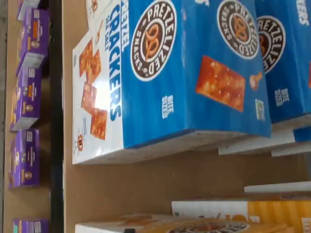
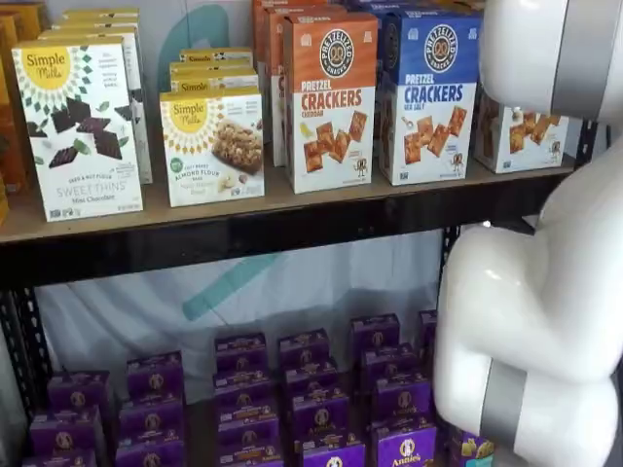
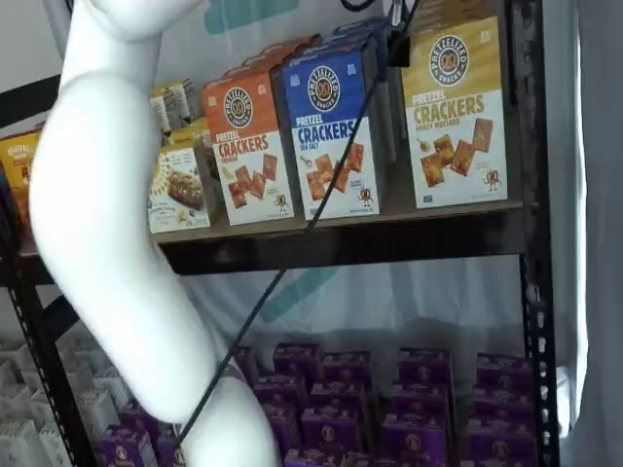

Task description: Retrieve the yellow and white box located on the top shelf, the sixth one from the left

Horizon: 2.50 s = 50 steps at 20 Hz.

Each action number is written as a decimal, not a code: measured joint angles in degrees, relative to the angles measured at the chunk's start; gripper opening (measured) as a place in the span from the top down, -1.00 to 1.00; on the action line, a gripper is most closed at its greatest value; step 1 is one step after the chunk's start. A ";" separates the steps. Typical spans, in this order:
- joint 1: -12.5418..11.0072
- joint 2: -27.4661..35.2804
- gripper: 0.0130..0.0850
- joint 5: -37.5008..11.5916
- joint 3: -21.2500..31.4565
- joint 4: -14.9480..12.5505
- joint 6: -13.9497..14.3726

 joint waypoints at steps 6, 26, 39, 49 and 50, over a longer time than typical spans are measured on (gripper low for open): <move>2.28 2.19 -1.00 -0.66 -1.89 -3.54 0.67; 4.79 10.66 -1.00 6.98 -12.89 -10.98 2.75; 8.37 12.81 -1.00 10.20 -16.88 -18.59 4.16; 10.70 15.13 -1.00 13.40 -20.21 -24.24 4.84; 10.90 15.17 -1.00 13.53 -20.22 -24.74 4.88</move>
